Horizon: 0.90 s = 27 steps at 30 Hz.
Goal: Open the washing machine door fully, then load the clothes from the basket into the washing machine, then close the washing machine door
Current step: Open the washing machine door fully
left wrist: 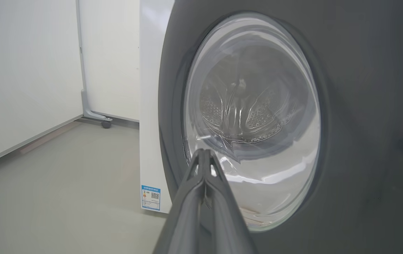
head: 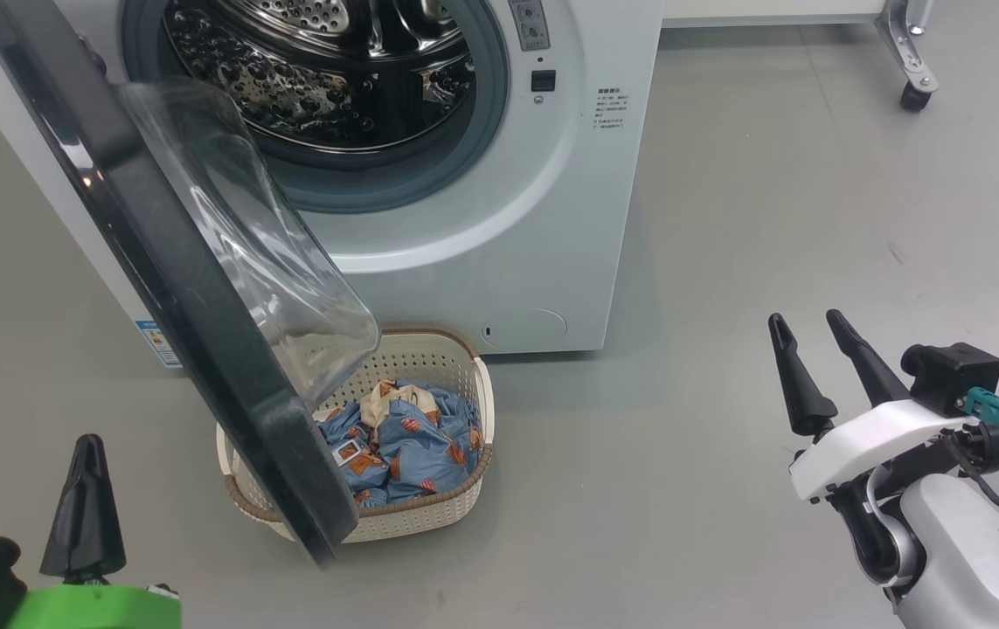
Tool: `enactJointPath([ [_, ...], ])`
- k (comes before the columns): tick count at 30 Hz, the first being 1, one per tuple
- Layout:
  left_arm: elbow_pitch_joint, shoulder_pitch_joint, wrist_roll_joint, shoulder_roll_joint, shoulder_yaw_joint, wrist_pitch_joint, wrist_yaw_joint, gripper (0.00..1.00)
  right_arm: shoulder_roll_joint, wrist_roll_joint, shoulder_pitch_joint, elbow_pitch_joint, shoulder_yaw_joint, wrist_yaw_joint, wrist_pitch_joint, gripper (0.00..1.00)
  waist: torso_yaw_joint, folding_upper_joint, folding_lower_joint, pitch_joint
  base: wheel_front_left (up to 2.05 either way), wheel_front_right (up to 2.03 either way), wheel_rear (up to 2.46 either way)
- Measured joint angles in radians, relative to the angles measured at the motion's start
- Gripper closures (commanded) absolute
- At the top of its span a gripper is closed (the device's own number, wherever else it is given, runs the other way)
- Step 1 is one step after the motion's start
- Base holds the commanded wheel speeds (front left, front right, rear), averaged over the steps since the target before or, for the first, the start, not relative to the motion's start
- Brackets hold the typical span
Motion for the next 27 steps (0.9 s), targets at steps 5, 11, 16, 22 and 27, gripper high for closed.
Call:
enactJointPath([
  [5, -0.039, -0.005, -0.008, -0.001, -0.007, 0.0, 0.0, 1.0, 0.004, -0.008, 0.0, 0.004, -0.01, 0.007, 0.0, 0.0, 0.003, 0.0, 0.0, -0.001, 0.0, 0.0, 0.0],
  [11, -0.124, -0.04, -0.003, 0.0, -0.003, 0.0, 0.0, 1.0, 0.012, -0.016, 0.001, 0.008, -0.017, 0.01, 0.0, 0.0, 0.011, 0.0, 0.0, -0.006, 0.0, 0.0, 0.0],
  [16, -0.21, -0.06, 0.005, 0.001, -0.014, 0.0, 0.0, 1.0, 0.017, -0.024, 0.003, 0.015, -0.023, 0.017, 0.0, 0.0, 0.018, 0.0, 0.0, -0.013, 0.0, 0.0, 0.0],
  [22, -0.325, -0.075, 0.03, 0.004, -0.06, -0.001, 0.0, 1.0, 0.031, -0.027, 0.022, 0.024, -0.026, 0.024, 0.0, 0.0, 0.025, 0.0, 0.0, -0.023, 0.0, 0.0, 0.0],
  [27, -0.423, -0.078, 0.029, 0.003, -0.124, -0.001, 0.0, 1.0, 0.035, -0.034, 0.022, 0.026, -0.026, 0.025, 0.0, 0.0, 0.025, 0.0, 0.0, -0.027, 0.0, 0.0, 0.0],
])
